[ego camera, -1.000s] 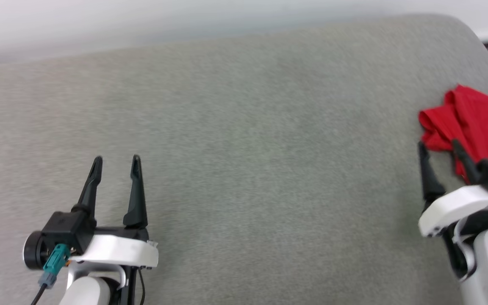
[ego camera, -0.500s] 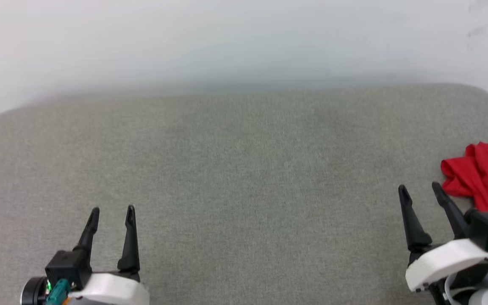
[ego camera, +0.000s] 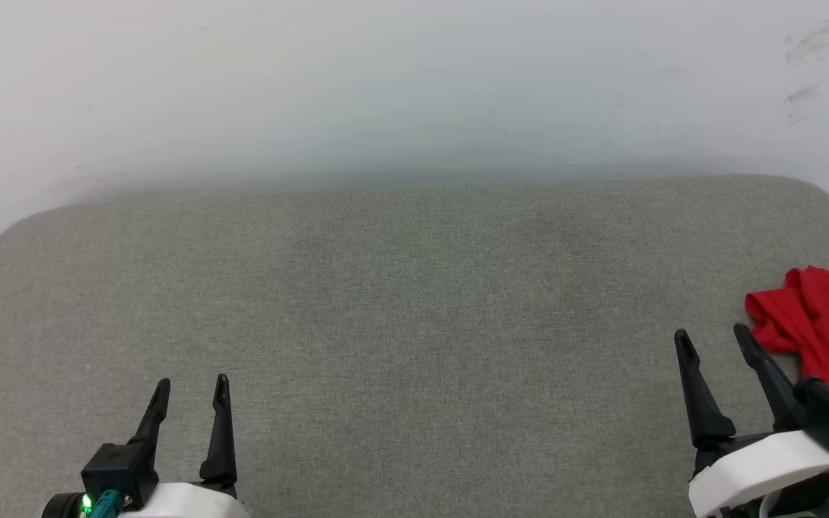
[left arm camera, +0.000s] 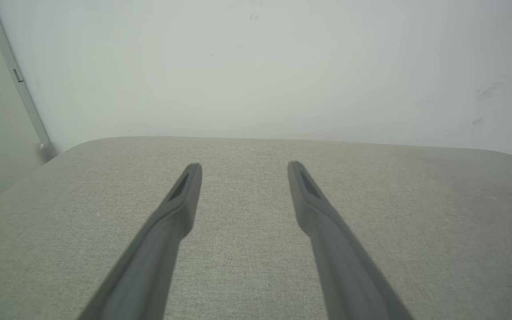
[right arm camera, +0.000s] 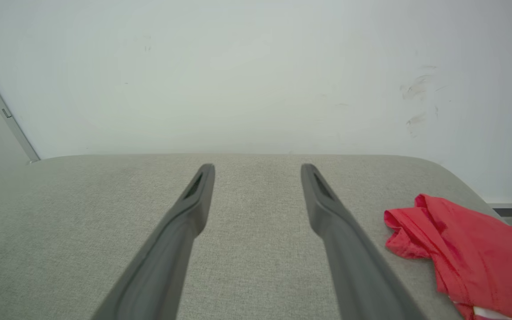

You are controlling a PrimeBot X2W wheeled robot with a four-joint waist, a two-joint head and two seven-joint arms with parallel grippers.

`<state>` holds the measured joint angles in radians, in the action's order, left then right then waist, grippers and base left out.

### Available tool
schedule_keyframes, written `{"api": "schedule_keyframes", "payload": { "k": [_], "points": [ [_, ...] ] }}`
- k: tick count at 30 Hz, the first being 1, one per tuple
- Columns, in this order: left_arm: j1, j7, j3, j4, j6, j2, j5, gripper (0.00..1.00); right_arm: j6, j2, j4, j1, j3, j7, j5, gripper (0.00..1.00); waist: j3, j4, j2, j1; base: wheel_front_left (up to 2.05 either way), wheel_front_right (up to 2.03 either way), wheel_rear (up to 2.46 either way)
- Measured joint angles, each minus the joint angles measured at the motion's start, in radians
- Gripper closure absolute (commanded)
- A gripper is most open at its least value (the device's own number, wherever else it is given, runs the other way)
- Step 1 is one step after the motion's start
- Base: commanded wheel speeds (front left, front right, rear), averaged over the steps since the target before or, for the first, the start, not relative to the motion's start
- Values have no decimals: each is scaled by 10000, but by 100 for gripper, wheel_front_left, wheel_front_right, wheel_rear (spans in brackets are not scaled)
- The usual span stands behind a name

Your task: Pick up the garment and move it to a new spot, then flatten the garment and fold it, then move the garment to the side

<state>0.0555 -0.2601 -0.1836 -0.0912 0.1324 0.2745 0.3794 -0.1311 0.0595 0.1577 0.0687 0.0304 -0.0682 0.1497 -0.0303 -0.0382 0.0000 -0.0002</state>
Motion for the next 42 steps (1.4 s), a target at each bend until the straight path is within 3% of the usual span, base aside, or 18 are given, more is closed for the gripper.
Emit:
{"api": "schedule_keyframes", "payload": {
  "k": [13, 14, 19, 42],
  "points": [
    [-128, -13, 36, -171, -59, -19, -56, 0, 0, -44, 151, 0, -73, -44, -31, 0, 91, 8, 0, 1, 0, 0, 0],
    [-127, -10, 29, -198, -63, -38, -54, 100, 0, -44, 138, 3, -75, -40, -29, 100, 96, 14, 0, 1, 0, 0, 0],
    [120, 109, -56, -545, -96, -242, 144, 100, 0, -44, -293, 80, -104, -31, 165, 100, 102, 19, 0, 2, 0, 0, 0],
    [-249, 1122, 779, -863, -802, -775, 3662, 100, 0, 35, -1365, -254, -58, -15, 4508, 100, 145, 87, 0, 3, 0, 0, 0]
  ]
}}
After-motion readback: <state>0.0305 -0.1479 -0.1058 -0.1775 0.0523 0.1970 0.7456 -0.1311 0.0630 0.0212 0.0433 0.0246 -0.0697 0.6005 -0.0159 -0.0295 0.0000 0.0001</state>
